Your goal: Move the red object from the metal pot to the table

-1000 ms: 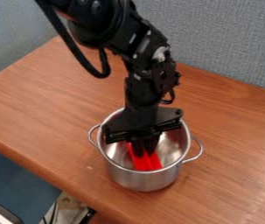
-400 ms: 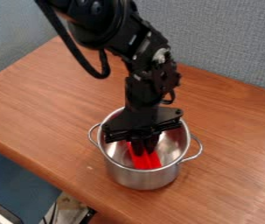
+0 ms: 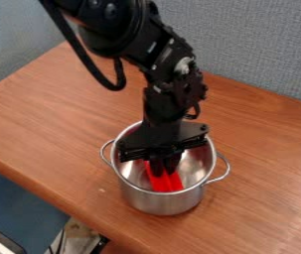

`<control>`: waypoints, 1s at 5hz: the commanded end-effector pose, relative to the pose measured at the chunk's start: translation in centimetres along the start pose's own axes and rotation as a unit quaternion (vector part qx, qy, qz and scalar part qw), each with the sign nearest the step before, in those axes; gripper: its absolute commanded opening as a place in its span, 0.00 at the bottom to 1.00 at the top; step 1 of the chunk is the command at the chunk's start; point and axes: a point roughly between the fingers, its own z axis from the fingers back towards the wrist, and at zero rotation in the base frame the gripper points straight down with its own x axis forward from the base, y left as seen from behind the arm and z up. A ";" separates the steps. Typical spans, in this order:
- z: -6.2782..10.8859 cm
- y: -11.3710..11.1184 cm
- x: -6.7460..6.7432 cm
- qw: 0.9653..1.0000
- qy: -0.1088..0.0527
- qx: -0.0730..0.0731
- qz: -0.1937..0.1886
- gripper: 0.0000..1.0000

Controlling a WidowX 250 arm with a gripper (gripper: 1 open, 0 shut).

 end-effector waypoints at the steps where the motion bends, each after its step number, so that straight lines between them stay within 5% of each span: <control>1: -1.8 1.4 -1.4 0.999 0.021 0.035 -0.013 0.00; 5: -2.1 1.6 -2.5 0.998 0.024 0.043 -0.034 0.00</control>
